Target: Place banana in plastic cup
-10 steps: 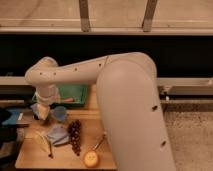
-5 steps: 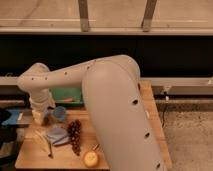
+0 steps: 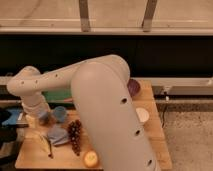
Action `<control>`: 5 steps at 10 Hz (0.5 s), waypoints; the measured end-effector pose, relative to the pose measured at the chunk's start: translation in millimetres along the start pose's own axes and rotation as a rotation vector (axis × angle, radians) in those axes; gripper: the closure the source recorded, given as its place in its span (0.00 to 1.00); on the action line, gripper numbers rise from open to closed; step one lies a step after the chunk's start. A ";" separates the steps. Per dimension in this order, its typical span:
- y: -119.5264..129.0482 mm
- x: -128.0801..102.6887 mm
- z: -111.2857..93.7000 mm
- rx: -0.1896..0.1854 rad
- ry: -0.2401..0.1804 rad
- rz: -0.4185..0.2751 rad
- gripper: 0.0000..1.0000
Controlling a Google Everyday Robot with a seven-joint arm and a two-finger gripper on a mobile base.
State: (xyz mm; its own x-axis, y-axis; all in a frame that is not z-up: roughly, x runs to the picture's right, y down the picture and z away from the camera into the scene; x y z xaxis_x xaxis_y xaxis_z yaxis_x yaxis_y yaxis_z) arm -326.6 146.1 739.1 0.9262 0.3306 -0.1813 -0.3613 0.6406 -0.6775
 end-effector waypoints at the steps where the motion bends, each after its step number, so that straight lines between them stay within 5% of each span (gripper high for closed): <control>1: 4.7 0.3 3.7 -0.004 0.008 -0.003 0.30; 5: 17.1 -0.1 31.8 -0.053 0.013 -0.001 0.30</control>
State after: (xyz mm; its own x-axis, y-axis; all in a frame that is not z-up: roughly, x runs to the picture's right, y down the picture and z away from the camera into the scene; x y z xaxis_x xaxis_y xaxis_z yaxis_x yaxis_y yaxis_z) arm -336.4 179.0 750.2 0.9279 0.3210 -0.1896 -0.3546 0.6029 -0.7147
